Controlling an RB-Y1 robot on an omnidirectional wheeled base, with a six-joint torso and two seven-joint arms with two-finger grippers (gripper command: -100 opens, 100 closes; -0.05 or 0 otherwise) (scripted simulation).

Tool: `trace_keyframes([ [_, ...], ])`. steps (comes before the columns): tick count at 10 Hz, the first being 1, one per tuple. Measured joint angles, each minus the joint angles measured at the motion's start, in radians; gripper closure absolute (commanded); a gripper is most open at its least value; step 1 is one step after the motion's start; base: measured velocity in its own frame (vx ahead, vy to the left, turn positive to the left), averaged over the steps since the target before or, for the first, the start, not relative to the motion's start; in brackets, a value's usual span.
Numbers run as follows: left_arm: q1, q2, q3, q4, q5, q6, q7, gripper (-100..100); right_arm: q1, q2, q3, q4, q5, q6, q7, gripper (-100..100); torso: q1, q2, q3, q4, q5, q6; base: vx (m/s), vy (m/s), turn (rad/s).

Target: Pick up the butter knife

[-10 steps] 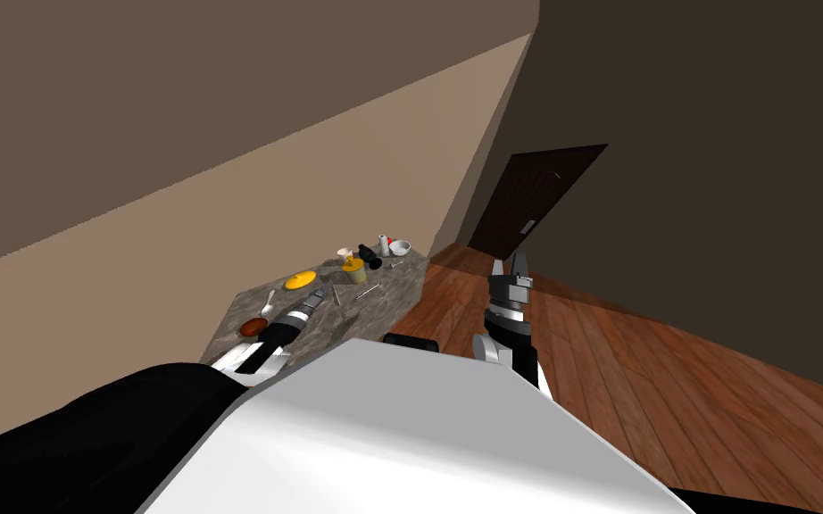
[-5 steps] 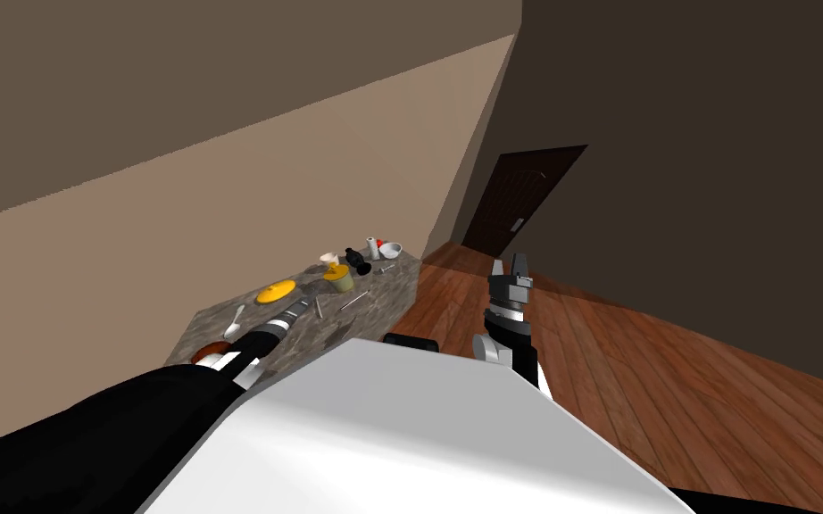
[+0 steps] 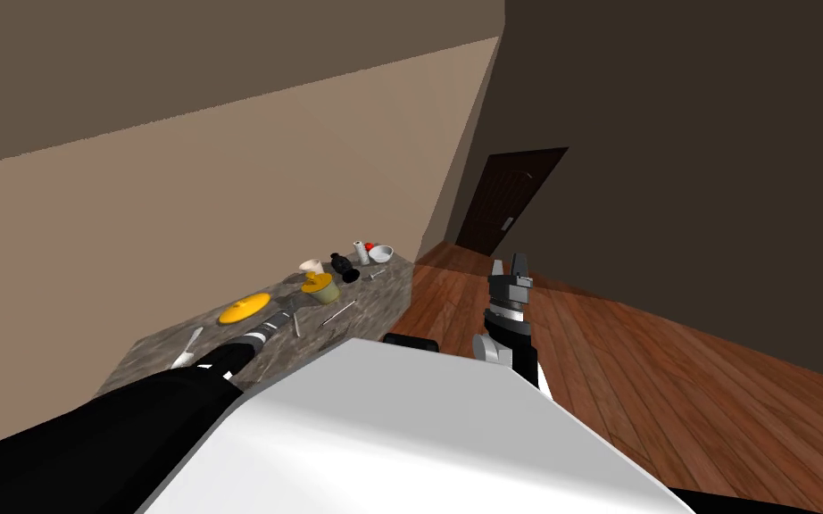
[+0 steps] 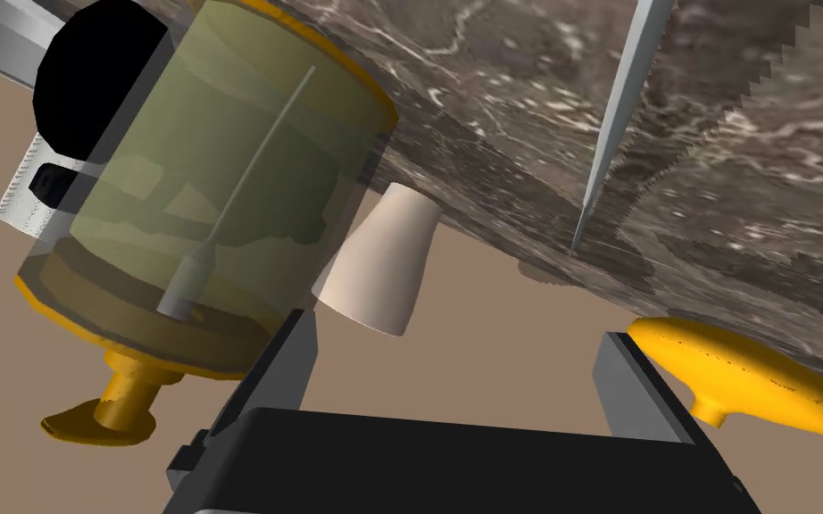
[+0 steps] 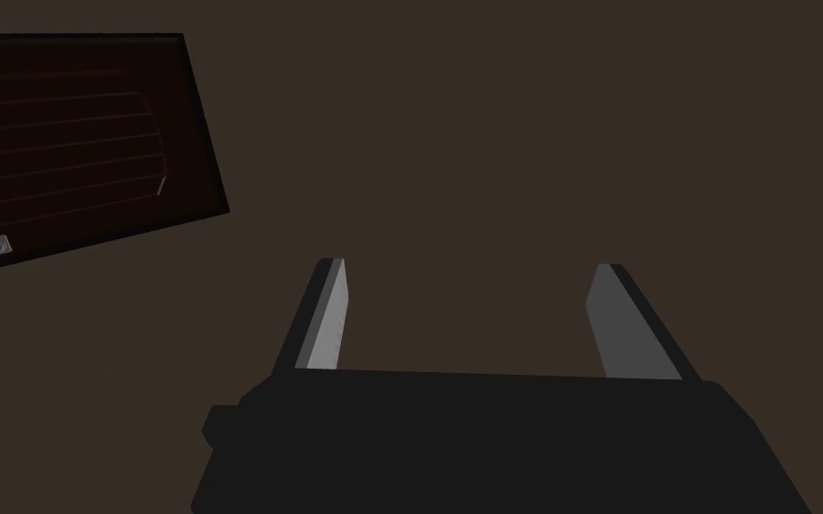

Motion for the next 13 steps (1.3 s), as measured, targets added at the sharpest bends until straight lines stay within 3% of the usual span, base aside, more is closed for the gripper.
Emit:
trace_keyframes([
  [2, 0.039, 0.002, 0.003, 0.039, 0.030, 0.033, -0.034, -100, 0.000, 0.000, 0.000, 0.000, 0.000, 0.000, 0.000, 0, 0.000, 0.002, 0.001, 0.000, 0.000, 0.000, 0.083, -0.035, -0.085],
  [5, 0.088, 0.012, 0.007, 0.034, 0.069, 0.103, -0.065, -100, 0.000, 0.000, 0.000, 0.000, 0.000, 0.000, 0.000, 0, 0.001, 0.004, 0.002, 0.001, 0.000, 0.000, 0.063, -0.030, -0.081],
  [7, 0.093, 0.029, 0.002, 0.071, 0.092, 0.122, -0.082, -100, 0.000, 0.000, 0.000, 0.000, 0.000, 0.000, 0.000, 0, 0.002, 0.004, 0.002, 0.001, 0.000, 0.000, 0.077, -0.015, -0.092],
  [9, 0.151, 0.050, 0.013, 0.071, 0.139, 0.167, -0.104, -100, 0.000, 0.000, 0.000, 0.000, 0.000, 0.000, 0.000, 0, 0.002, 0.003, 0.002, 0.001, 0.000, 0.000, 0.080, -0.023, -0.082],
  [11, 0.146, 0.057, 0.002, 0.110, 0.157, 0.183, -0.120, -100, 0.000, 0.000, 0.000, 0.000, 0.000, 0.000, 0.000, 0, 0.001, 0.005, 0.003, 0.001, 0.000, 0.000, 0.056, -0.027, -0.087],
  [13, 0.189, 0.065, 0.002, 0.142, 0.201, 0.204, -0.144, -100, 0.000, 0.000, 0.000, 0.000, 0.000, 0.000, 0.000, 0, 0.001, 0.003, 0.002, 0.001, 0.000, -0.001, 0.095, -0.025, -0.103],
])
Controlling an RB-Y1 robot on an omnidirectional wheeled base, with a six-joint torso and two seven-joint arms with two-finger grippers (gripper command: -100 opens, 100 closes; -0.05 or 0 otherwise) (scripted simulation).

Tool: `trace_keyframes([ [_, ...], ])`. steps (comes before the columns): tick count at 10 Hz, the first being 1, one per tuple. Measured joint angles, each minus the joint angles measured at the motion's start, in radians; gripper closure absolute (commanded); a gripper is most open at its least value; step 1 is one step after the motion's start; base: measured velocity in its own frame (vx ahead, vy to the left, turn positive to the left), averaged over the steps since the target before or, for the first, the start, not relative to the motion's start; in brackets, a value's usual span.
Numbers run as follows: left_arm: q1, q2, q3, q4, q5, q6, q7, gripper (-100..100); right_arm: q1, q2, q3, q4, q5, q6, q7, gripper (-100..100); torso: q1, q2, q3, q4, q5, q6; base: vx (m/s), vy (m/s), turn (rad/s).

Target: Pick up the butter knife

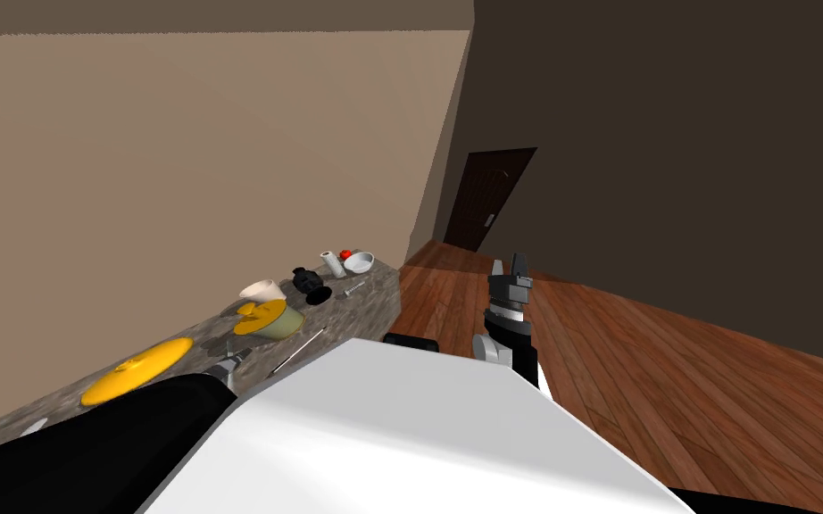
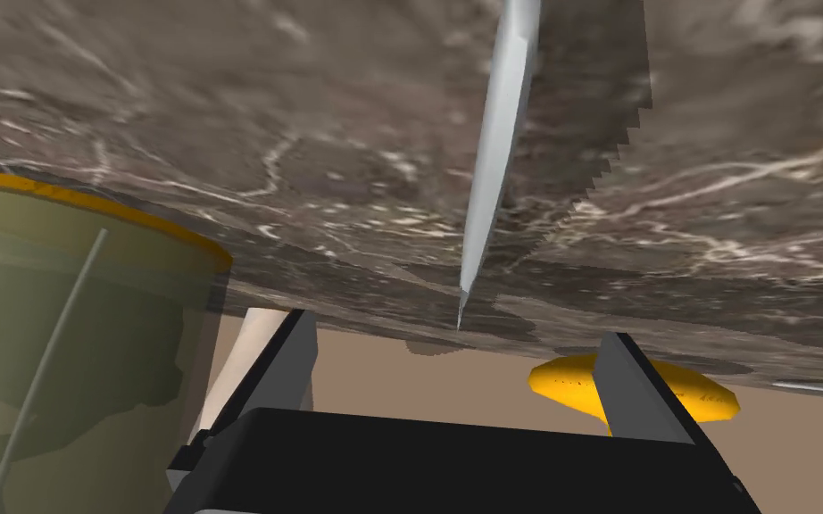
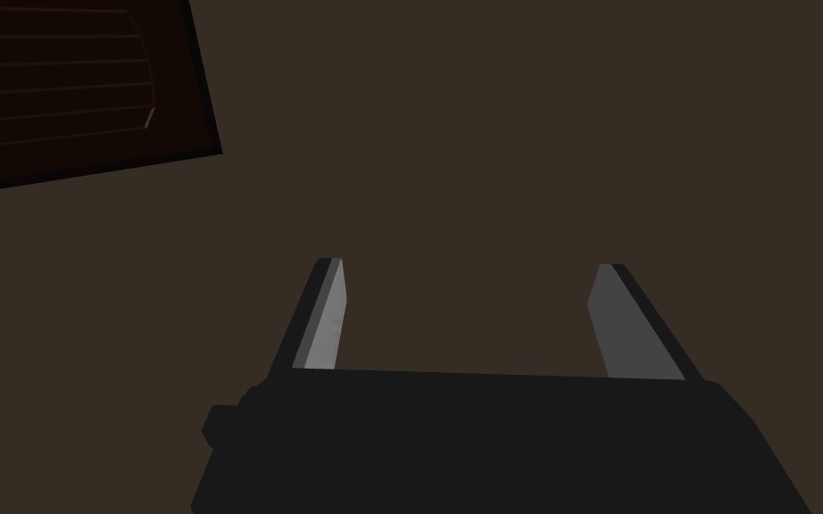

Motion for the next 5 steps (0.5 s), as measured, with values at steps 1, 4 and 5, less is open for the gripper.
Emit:
trace_keyframes([
  [1, 0.013, -0.002, -0.003, 0.005, 0.016, 0.016, -0.013, -100, 0.000, 0.000, 0.000, 0.000, 0.000, 0.000, 0.000, 0, 0.000, 0.000, 0.000, 0.000, 0.000, 0.000, 0.035, -0.009, -0.005],
  [4, 0.002, -0.004, -0.008, 0.023, 0.016, 0.015, -0.017, -100, 0.000, 0.000, 0.000, 0.000, 0.000, 0.000, 0.000, 0, 0.003, 0.005, 0.003, 0.001, 0.001, 0.000, 0.007, 0.022, -0.037],
  [5, -0.015, -0.011, -0.016, 0.041, 0.010, 0.013, -0.019, -100, 0.000, 0.000, 0.000, 0.000, 0.000, 0.000, 0.000, 0, 0.004, 0.005, 0.003, 0.001, 0.001, 0.000, 0.013, 0.051, -0.044],
])
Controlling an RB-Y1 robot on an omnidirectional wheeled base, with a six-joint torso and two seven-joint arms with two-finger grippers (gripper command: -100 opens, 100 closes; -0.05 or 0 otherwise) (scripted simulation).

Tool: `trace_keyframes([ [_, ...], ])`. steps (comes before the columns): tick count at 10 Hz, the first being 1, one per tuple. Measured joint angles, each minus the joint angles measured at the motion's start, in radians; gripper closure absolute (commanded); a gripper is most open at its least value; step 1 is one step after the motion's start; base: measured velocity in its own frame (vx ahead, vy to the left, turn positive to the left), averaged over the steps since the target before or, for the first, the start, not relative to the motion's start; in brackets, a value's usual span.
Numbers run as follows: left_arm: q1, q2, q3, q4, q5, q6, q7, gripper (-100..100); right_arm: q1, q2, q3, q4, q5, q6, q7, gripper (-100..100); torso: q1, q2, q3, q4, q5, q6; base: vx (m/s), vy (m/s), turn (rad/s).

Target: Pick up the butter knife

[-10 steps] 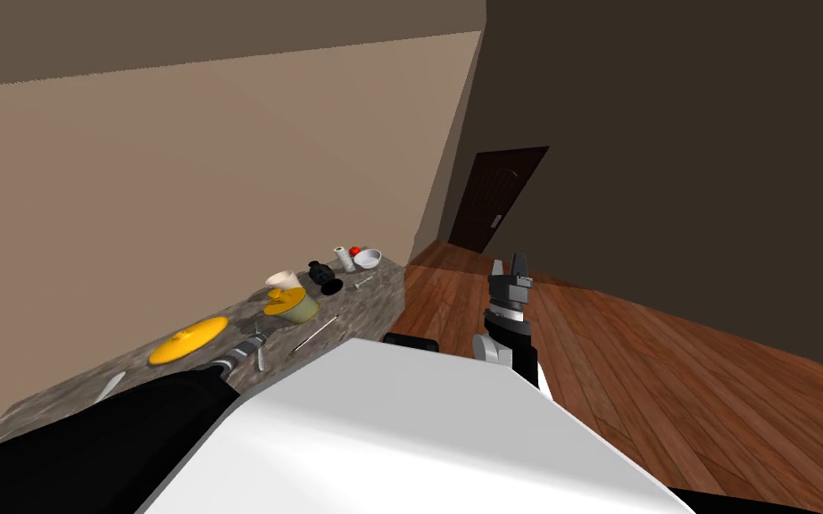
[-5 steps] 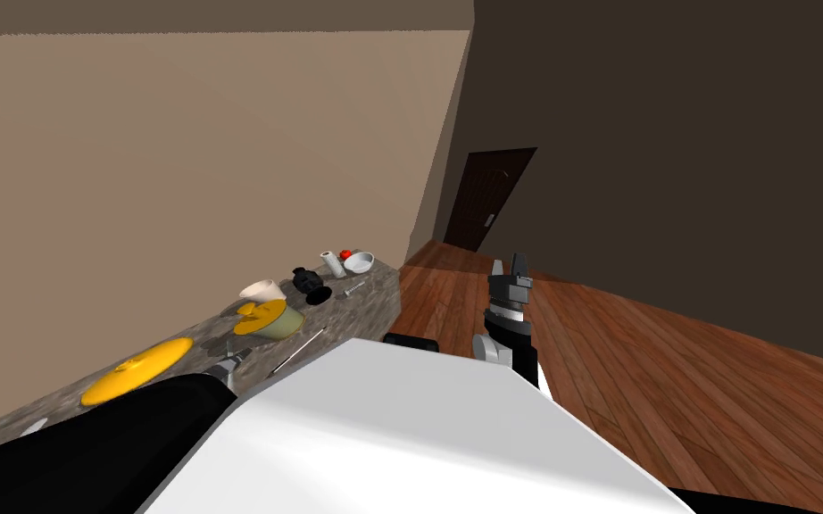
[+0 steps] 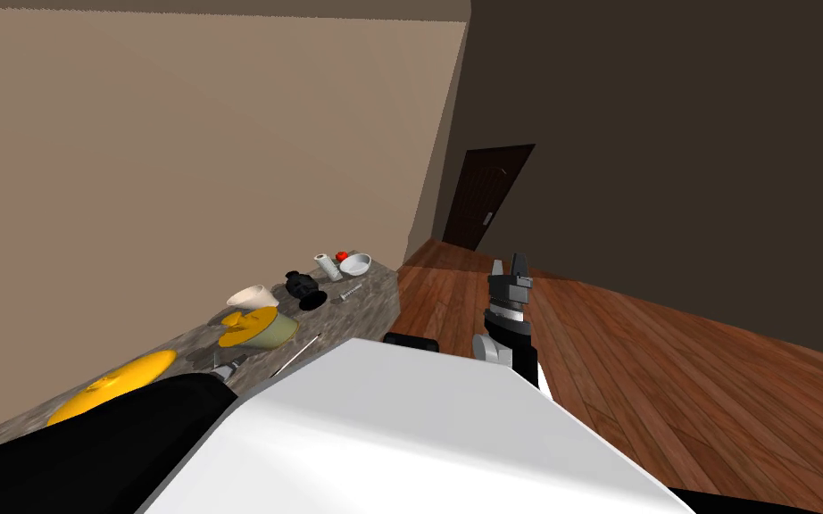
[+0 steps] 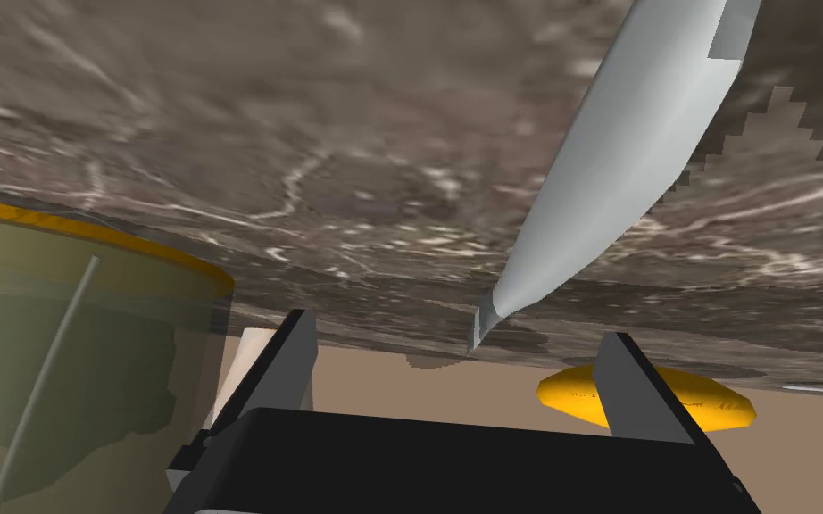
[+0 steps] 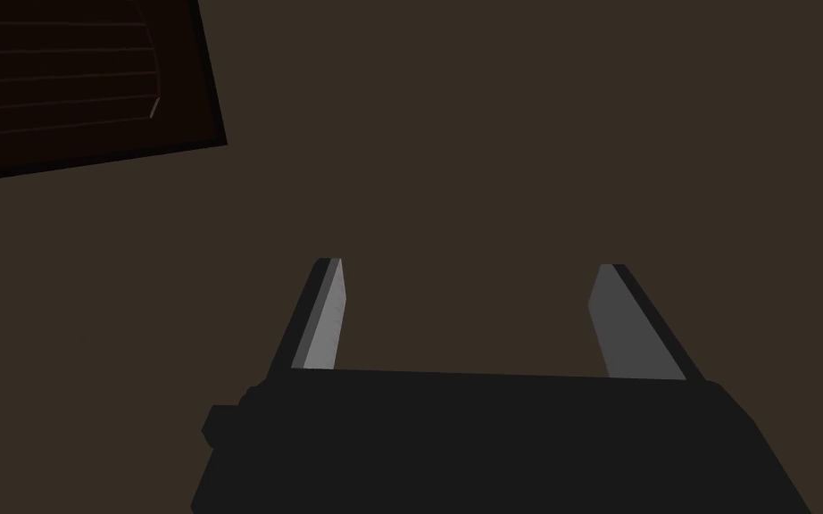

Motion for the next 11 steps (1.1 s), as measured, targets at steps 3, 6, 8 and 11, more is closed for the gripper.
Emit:
trace_keyframes([
  [3, -0.015, -0.010, -0.007, 0.018, -0.008, -0.004, -0.004, 100, 0.000, 0.000, 0.000, 0.000, 0.000, 0.000, 0.000, 0, -0.002, 0.001, 0.000, 0.000, -0.001, 0.000, 0.001, 0.009, 0.004],
  [6, -0.012, -0.011, -0.006, 0.022, -0.007, 0.003, -0.002, 100, 0.000, 0.000, 0.000, 0.000, 0.000, 0.000, 0.000, 0, -0.002, 0.002, 0.002, 0.002, 0.001, 0.003, 0.000, 0.000, 0.005],
  [8, -0.012, -0.011, -0.006, 0.022, -0.007, 0.002, -0.003, 100, 0.000, 0.000, 0.000, 0.000, 0.000, 0.000, 0.000, 0, -0.002, 0.002, 0.002, 0.002, 0.001, 0.003, -0.004, -0.014, 0.026],
  [11, 0.012, 0.002, 0.005, -0.017, 0.001, 0.003, 0.000, 0, 0.000, 0.000, 0.000, 0.000, 0.000, 0.000, 0.000, 0, -0.004, 0.003, 0.002, 0.002, 0.000, 0.002, -0.007, -0.020, 0.014],
])
